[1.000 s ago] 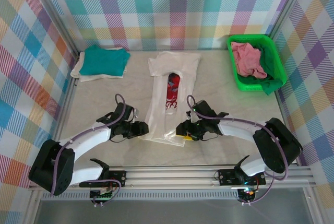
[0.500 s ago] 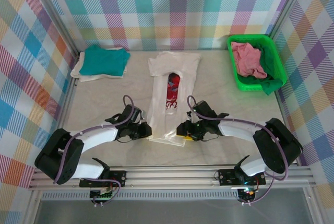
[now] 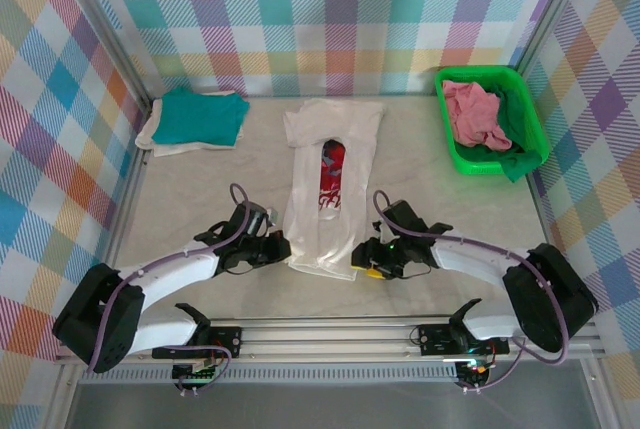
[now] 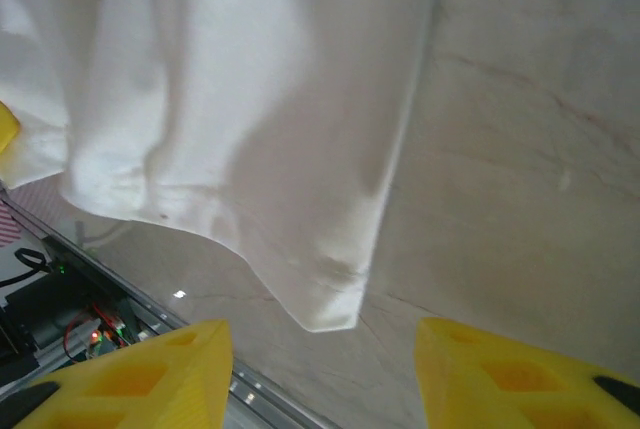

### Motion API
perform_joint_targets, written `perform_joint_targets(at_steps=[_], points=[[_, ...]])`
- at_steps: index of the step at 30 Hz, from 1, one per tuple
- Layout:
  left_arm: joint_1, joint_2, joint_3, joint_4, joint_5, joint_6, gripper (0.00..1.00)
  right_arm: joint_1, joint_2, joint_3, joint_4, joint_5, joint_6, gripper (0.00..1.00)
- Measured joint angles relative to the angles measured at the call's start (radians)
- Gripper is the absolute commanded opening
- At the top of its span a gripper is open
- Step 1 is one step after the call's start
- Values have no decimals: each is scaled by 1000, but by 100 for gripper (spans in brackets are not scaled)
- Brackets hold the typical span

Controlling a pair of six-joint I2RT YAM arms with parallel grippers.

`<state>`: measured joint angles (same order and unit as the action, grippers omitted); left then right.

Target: Fold and stack the t-shirts

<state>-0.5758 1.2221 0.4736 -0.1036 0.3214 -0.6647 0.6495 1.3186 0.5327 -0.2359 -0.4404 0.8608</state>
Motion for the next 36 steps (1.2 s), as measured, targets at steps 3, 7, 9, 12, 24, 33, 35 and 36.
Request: perform_joint_targets(at_steps=[3,7,9,12,24,33,35,36], points=[[-2,12,-16,6,1,-5,0,13,29,0,22,-17,23,53],[-5,19,-19,21,3,-5,0,41,115,22,43,-42,31,50],[-5,19,-20,29,3,-5,0,40,138,45,29,-48,39,48],[-5,11,-26,30,3,-6,0,41,164,63,7,-50,47,40],[-8,-62,-53,27,3,-21,0,64,235,187,8,-27,39,0],[-83,-96,-107,4,7,-62,0,63,139,55,-13,-19,40,0],[-129,-113,-114,-13,1,-87,0,63,78,17,-37,-14,40,0],[-152,-130,-116,-23,0,-106,0,63,47,5,-53,-11,40,0]])
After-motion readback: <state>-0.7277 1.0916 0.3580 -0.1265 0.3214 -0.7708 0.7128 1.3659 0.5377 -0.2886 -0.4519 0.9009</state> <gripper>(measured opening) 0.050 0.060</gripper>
